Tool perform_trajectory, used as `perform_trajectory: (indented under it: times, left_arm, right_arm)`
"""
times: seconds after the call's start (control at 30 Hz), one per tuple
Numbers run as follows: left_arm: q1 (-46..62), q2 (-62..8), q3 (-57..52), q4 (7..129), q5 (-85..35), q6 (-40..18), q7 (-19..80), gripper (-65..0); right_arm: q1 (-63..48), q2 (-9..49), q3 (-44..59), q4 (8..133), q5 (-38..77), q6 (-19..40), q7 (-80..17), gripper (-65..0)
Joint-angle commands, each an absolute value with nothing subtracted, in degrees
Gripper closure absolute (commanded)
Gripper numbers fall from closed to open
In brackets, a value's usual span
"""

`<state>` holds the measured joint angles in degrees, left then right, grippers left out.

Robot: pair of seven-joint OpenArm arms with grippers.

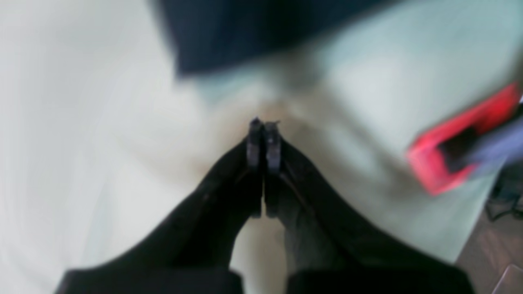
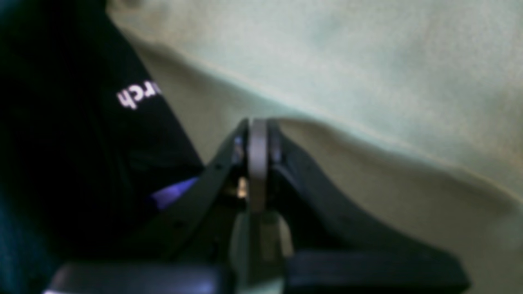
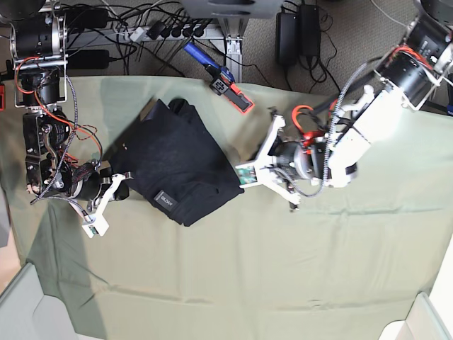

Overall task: Fold the T-shirt properly
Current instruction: 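Square the folded bundle by pushing its edges with both grippers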

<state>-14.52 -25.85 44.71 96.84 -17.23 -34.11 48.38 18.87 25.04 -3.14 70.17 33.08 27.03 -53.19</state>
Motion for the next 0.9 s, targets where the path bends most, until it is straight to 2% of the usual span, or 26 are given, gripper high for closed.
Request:
perform_trajectory:
  times: [0.0, 0.17, 0.4, 0.8, 0.87]
  left_arm:
    - [-14.61, -25.26, 44.25, 97.36, -15.94, -33.69, 47.37, 0.0]
    - [-13.1, -20.12, 44.25, 94.17, -11.2, -33.69, 44.8, 0.0]
    - [-14.92, -15.86, 44.25, 82.59, -7.64, -34.11, 39.59, 0.0]
    - [-25.78, -15.07, 44.25, 69.25, -7.35, -35.51, 35.07, 0.0]
    - [-27.86, -15.05, 44.25, 66.98, -7.38, -37.21, 33.78, 0.0]
  right_arm:
    - [20.27, 25.85, -2.81, 70.91, 33.47, 31.48, -52.75, 0.0]
    - [20.27, 25.87, -2.81, 70.91, 33.47, 31.48, -54.06, 0.0]
    - [20.25, 25.87, -2.81, 70.91, 34.17, 31.48, -55.64, 0.0]
    - [17.78, 26.04, -2.81, 70.96, 38.85, 31.51, -59.22, 0.0]
    - [17.26, 26.02, -2.81, 71.05, 39.94, 31.51, -59.83, 0.0]
